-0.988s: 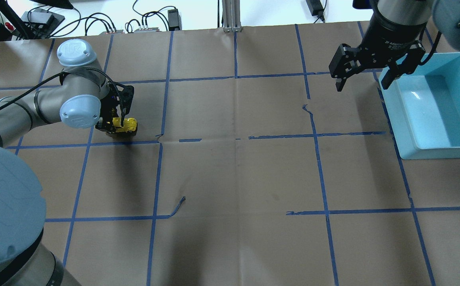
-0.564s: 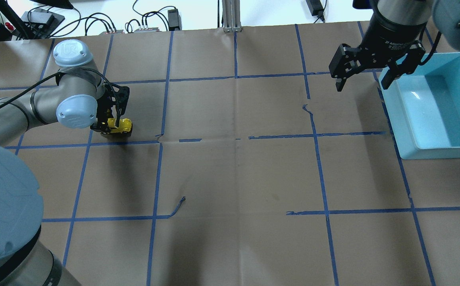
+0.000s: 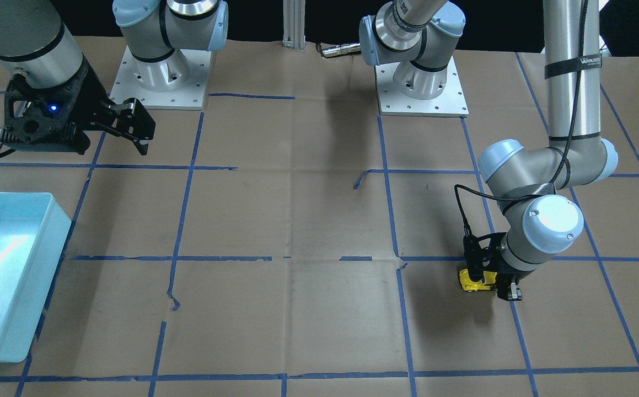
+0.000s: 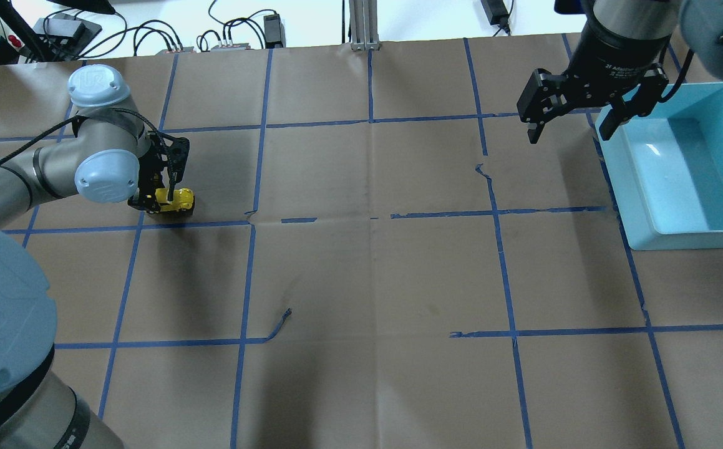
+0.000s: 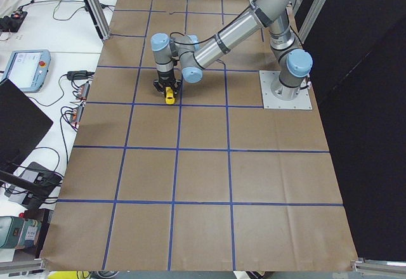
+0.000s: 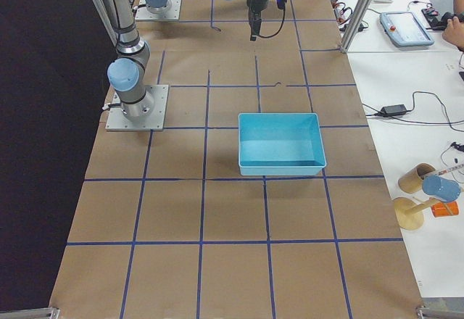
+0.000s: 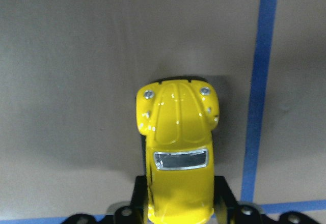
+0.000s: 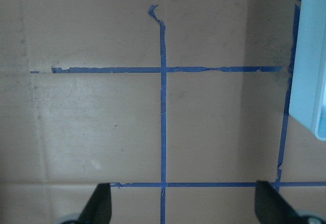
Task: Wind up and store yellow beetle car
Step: 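Pull the car back toward the robot with the left gripper, then release the car so it rolls toward the blue bin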
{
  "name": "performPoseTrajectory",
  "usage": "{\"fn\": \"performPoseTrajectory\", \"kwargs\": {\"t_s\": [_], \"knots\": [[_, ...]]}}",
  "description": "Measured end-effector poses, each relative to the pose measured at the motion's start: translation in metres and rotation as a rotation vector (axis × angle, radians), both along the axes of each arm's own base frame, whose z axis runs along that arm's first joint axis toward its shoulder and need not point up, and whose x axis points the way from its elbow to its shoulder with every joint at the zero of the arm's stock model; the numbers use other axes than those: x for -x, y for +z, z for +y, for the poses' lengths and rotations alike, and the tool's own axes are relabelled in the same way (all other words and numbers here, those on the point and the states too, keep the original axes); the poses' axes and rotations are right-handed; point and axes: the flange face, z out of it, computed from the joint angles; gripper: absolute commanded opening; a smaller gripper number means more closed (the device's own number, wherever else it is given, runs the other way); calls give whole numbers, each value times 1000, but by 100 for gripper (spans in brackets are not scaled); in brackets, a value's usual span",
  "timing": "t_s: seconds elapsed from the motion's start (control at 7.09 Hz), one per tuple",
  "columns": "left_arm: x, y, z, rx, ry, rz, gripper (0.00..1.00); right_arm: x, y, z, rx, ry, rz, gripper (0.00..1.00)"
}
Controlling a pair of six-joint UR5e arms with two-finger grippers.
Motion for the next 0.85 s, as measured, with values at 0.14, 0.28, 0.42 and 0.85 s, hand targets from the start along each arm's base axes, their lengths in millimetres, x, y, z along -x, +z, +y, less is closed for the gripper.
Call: {"fn": "performPoseTrajectory", "kwargs": {"t_s": [0.14,0.28,0.42,0.85], "knots": [[-4,0,1,-4,-5,-4,51,0,0,0,-1,0,0,100],[-6,1,1,-5,-10,-5,56,0,0,0,-1,0,0,100],[-7,6,-1,6,-7,2,59,0,0,0,-1,0,0,100],[-14,52,-12,54,4,4,69,0,-1,0,-1,0,0,100]]}}
